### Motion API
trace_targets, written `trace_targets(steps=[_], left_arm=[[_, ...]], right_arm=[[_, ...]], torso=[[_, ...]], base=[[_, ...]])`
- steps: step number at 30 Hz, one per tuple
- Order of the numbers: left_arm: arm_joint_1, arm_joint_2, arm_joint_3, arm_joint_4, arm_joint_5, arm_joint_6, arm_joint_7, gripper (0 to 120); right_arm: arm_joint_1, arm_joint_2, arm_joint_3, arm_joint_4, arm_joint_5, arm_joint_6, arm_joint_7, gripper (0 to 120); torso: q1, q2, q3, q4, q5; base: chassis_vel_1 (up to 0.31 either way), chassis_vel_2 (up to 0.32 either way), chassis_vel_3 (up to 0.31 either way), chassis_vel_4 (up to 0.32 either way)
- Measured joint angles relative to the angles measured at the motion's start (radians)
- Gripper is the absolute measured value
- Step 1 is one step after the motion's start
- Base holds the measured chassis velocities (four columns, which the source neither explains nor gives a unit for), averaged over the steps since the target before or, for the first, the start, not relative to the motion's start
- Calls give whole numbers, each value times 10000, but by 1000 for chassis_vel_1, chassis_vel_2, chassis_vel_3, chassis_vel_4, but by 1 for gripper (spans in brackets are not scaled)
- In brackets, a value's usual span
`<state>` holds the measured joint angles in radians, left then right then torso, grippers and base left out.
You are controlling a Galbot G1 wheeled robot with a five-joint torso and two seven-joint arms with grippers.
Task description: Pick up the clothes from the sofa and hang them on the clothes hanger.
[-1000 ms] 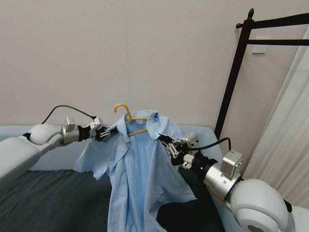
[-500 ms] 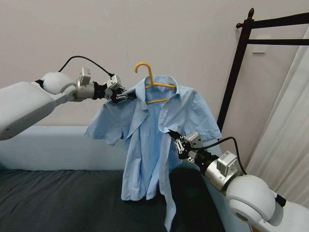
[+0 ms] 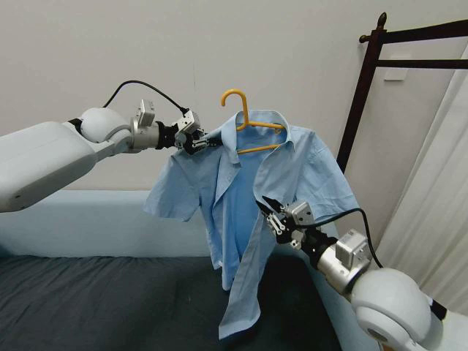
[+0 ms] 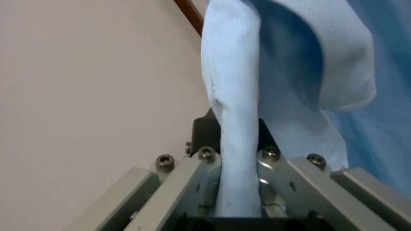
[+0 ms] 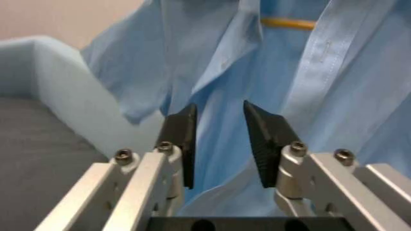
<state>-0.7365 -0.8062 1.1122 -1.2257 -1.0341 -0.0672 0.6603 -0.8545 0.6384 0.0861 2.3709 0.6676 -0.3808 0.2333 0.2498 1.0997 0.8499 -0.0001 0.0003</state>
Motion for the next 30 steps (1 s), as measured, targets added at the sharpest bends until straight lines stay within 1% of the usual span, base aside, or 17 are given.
trace_targets(steps=[1,2,4,6,7,8,9,11,12,13,15,17,18,21,24,28,30], left_arm=[[0,0,0,0,0,0,0,1],[-24,-81,15,91,43,0,-17,1],[-52,-210,63,207,96,5,-19,1],[-53,-298,114,238,113,28,-22,1],[-53,-298,114,238,113,28,-22,1],[-52,-338,132,240,119,36,-29,1],[-34,-392,144,216,115,60,-64,1],[18,-533,184,132,87,136,-182,1],[18,-533,184,132,87,136,-182,1],[48,-657,199,130,63,160,-244,1],[139,-1044,201,149,-67,203,-392,1],[157,-1126,202,143,-114,223,-429,1],[193,-1290,201,37,-229,289,-543,1],[187,-1366,229,-137,-297,369,-632,1],[164,-1429,277,-305,-329,427,-662,1],[169,-1470,335,-401,-281,429,-664,1],[180,-1563,354,-508,-306,451,-664,1]], right_arm=[[0,0,0,0,0,0,0,35],[-536,-47,384,205,-157,34,-13,38],[-1069,-53,876,567,-109,159,388,48],[-946,-29,1127,774,355,187,1230,58],[-946,-29,1127,774,355,187,1230,58],[-711,-30,1153,809,635,173,1614,59],[-233,-35,1148,817,1110,81,2132,67],[820,-76,1103,670,1987,-92,2919,75],[820,-76,1103,670,1987,-92,2919,75],[1069,-145,1110,581,2153,-123,3111,80],[1225,-356,1132,481,2313,-228,3473,90],[1241,-383,1130,449,2331,-246,3537,91],[1382,-408,1046,275,2375,-274,3655,97],[1620,-339,863,-82,2339,-298,3733,100],[1705,-231,746,-716,2046,-365,3857,100],[1705,-243,749,-940,2084,-525,4057,100],[1830,-243,715,-1032,2146,-598,4062,97]], torso=[[0,0,0,0,0],[0,0,0,-5,1],[0,0,-1,-7,0],[-1,0,-1,-3,1],[-1,0,-1,-3,1],[-1,0,-1,-1,0],[-1,0,0,0,-1],[0,0,-1,8,-8],[0,0,-1,8,-8],[0,0,0,12,-7],[0,0,0,5,-4],[0,0,0,1,-2],[1,0,0,-10,2],[0,0,0,-8,4],[0,0,0,5,0],[0,0,1,5,-4],[0,0,1,1,-3]], base=[[0,0,0,0],[0,0,0,0],[0,0,0,0],[0,0,0,0],[0,0,0,0],[0,0,0,0],[0,0,0,0],[0,0,0,0],[0,0,0,0],[0,0,0,0],[0,0,0,0],[0,0,0,0],[0,0,0,0],[0,0,0,0],[0,0,0,0],[0,0,0,0],[0,0,0,0]])
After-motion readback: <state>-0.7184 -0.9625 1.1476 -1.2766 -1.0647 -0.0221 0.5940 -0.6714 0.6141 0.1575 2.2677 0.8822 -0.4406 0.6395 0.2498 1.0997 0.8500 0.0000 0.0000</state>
